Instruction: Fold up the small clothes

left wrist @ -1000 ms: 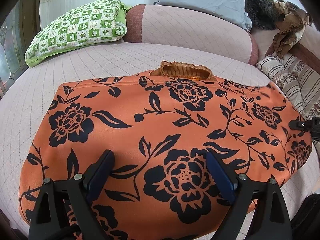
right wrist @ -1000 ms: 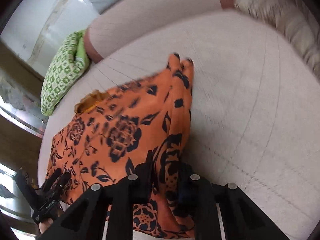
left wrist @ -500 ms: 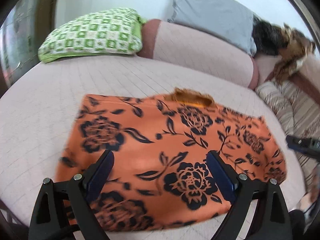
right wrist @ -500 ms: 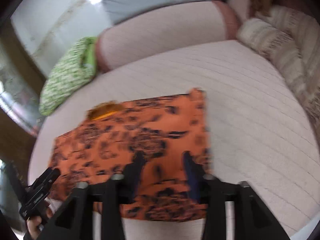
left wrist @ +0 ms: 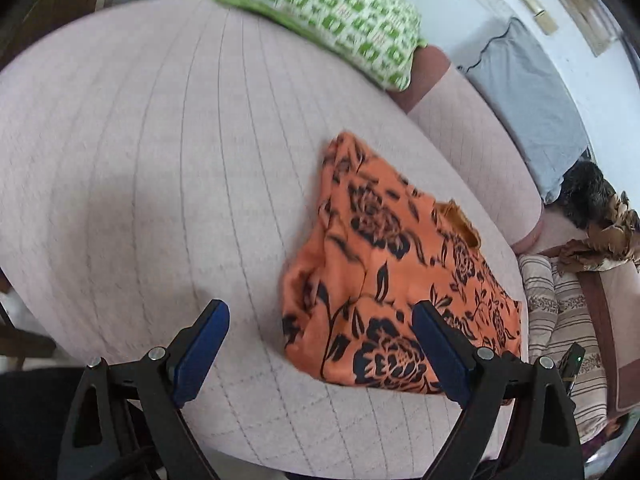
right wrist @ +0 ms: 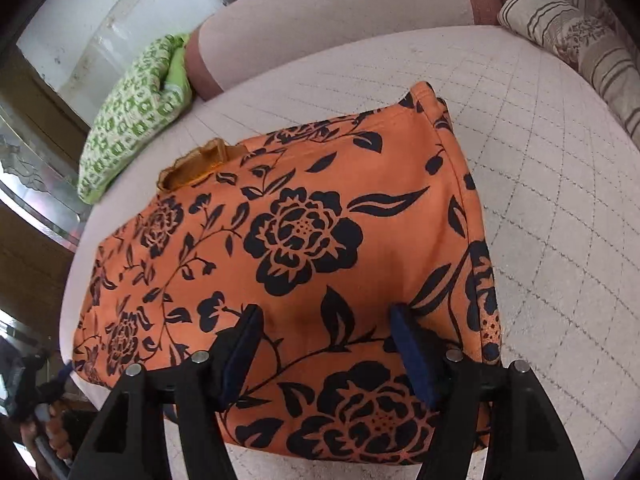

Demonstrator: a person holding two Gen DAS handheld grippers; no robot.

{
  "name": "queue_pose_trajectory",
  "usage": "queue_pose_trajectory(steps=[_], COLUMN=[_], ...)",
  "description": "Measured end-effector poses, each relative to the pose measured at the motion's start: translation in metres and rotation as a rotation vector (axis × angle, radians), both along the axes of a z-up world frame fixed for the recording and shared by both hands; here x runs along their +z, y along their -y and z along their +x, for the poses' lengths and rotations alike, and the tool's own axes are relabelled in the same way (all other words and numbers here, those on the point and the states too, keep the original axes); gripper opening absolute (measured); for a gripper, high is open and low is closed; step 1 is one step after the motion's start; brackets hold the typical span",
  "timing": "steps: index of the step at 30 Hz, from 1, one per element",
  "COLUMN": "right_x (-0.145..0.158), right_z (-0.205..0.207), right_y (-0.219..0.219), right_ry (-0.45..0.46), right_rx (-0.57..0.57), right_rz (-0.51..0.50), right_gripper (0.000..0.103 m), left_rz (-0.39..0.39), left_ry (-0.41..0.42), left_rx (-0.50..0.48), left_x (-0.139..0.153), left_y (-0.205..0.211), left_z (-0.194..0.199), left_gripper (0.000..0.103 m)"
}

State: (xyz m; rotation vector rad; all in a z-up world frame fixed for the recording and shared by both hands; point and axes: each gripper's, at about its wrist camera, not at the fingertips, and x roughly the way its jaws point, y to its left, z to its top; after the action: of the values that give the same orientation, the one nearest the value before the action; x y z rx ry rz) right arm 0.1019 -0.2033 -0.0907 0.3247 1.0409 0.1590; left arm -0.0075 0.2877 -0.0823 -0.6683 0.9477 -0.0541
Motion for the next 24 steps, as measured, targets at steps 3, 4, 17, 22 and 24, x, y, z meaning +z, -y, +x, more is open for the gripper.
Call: queue_pose_trajectory(steps=[3, 4, 17, 22, 24], right_x=[-0.001, -0.001, -0.003, -0.004, -0.004], right_z=[0.002, 0.003, 0.006, 0.006, 0.005], right_y=[0.003, 0.003, -0.003, -0.001, 0.000], right_ry=[-0.023, -0.028, -0.037, -0.041, -0.040], right_rx=[-0.002, 0.000, 0.039, 0.056, 0.061], right_rz=[0.023, 0.021, -0.008, 0.017, 0.030], right_gripper=[0.069, 0.070, 0.074, 0.075, 0.077], left_rz=[-0.010, 0.006, 0.109, 0.114, 0.100], left_ry=[-0.008, -0.014, -0.114, 0.090, 0.050], left_rx=[-0.050, -0.069, -0.151, -0.133, -0.163], left_x=[-0.001, -0.001, -0.002, 0.038, 0.023], left_y=[0.014, 0.017, 0.021, -0.001, -0.004], left_z=[0.001, 0.002, 0.018, 0.063, 0.101], left_gripper=[0.062, 0.052, 0.053, 0.076, 0.076])
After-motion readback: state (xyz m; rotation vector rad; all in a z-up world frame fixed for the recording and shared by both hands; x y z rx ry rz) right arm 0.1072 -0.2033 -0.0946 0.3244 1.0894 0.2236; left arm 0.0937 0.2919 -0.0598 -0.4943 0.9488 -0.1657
